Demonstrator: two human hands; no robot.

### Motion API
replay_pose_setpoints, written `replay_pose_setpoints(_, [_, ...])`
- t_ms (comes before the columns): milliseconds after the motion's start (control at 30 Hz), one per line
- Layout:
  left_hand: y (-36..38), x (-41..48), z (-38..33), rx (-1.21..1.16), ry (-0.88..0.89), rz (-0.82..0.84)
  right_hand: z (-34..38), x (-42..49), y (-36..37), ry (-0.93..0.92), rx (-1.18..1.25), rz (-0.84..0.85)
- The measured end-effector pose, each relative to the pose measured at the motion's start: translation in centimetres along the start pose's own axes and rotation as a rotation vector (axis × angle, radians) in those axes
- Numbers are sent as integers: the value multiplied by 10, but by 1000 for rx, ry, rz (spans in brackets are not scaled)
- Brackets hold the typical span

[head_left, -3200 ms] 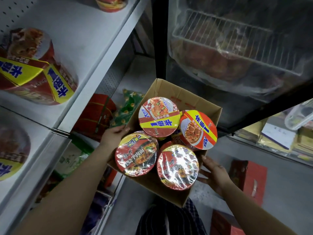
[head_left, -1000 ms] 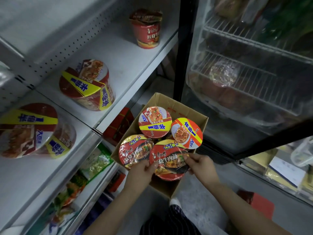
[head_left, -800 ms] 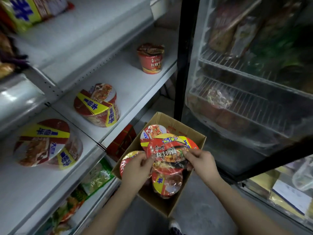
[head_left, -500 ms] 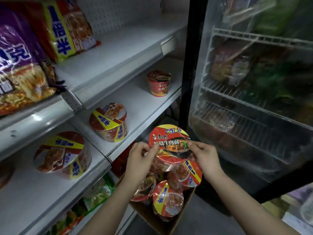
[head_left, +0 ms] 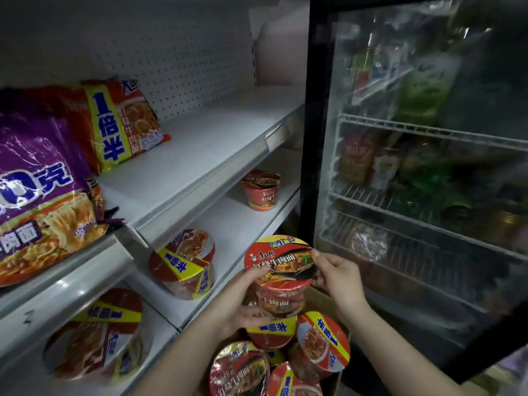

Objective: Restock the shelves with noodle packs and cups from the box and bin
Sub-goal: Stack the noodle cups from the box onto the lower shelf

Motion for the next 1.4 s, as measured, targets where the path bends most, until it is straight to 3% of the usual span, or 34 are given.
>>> replay_pose_setpoints(100, [-6,15,-15,-140,13,-81,9,12,11,-55,-31,15])
replay_pose_setpoints(233, [-5,48,-60,-235,122,-144,38,42,42,-164,-61,165])
replay_pose_setpoints(500, [8,113,-156,-74,357,-313,70,159,74,-158,-32,368])
replay_pose_setpoints(667, [21,137,-183,-70,489,-347,92,214,81,-269,-99,348])
replay_pose_setpoints(967, [30,180,-212,244,468,-454,91,263,112,-236,-24,206])
replay_pose_setpoints(1100, [45,205,-222,321,500,-343,95,292,118,-223,-32,73])
replay_pose_setpoints(1267, [67,217,-208,410,524,-232,67,322,132,-174,-256,163])
replay_pose_setpoints(1400, [62,210,-198,422,559,-318,41,303,138,-145,-329,251])
Point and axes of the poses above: each hand's wrist, its own x-axis towards the middle knuckle, its own y-axis out of the palm, z = x × y, the point moved 10 cm from there along x, towards the middle knuckle, and after that the axes turned 10 degrees about -x, right-handed, at the moved point
